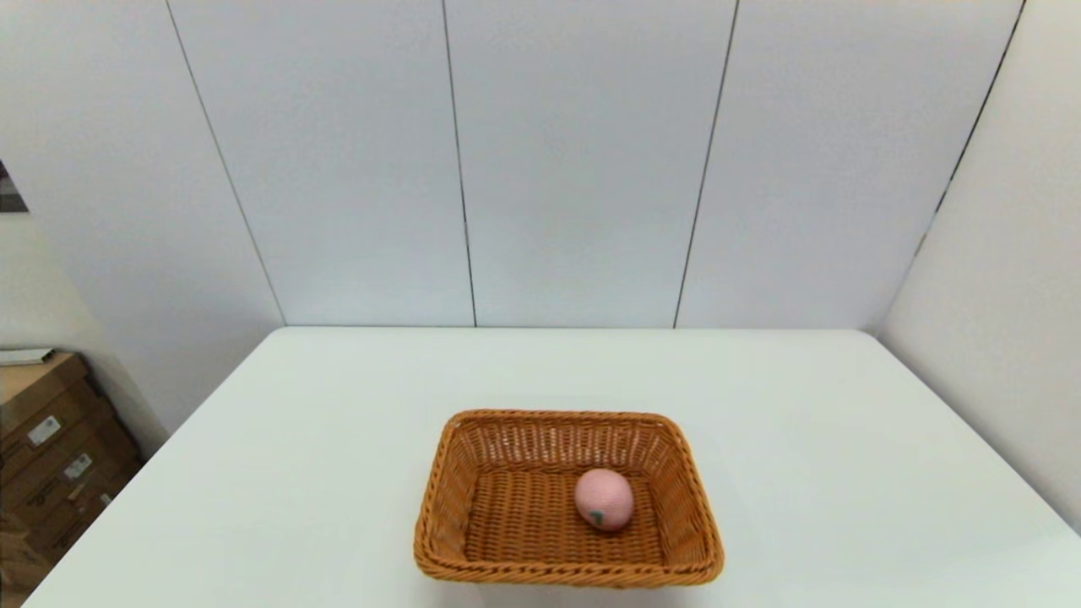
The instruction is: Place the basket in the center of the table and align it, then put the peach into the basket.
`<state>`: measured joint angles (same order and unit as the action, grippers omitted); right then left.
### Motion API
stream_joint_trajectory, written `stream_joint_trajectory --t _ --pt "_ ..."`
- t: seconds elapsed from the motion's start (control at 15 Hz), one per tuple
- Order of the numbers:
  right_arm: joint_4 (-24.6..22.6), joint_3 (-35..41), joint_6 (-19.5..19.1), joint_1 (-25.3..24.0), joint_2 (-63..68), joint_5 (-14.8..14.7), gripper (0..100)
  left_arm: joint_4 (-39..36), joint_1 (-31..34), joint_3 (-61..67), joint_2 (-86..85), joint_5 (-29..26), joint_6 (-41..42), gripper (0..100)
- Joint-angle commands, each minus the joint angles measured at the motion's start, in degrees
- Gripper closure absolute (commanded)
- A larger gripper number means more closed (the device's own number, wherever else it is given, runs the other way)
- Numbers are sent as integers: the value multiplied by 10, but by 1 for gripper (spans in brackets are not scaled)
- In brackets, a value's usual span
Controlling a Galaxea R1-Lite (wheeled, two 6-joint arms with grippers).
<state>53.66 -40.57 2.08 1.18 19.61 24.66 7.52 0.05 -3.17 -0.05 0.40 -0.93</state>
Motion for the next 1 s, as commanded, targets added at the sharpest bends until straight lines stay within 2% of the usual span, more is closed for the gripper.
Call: stream_joint_trajectory --t 0.07,0.13,0.2,0.33,0.4,0.53,0.8,0.87,1.0 --pt "-171 100 35 -10 -92 -111 0 0 0 0 0 -1 0 0" --pt "-243 162 32 -14 -96 -154 0 0 0 0 0 -1 0 0" --pt "-296 208 32 -15 -108 -175 0 0 0 0 0 -1 0 0" --pt "-371 277 32 -14 -125 -196 0 0 0 0 0 -1 0 0" --pt "-387 296 31 -14 -129 -204 0 0 0 0 0 -1 0 0" --pt "-391 327 33 -14 -136 -206 0 0 0 0 0 -1 0 0" --pt "-392 332 29 -14 -141 -220 0 0 0 0 0 -1 0 0" --pt "-392 331 24 -14 -154 -221 0 0 0 0 0 0 0 0" --pt "-392 334 -14 -14 -157 -221 0 -1 0 0 0 0 0 0"
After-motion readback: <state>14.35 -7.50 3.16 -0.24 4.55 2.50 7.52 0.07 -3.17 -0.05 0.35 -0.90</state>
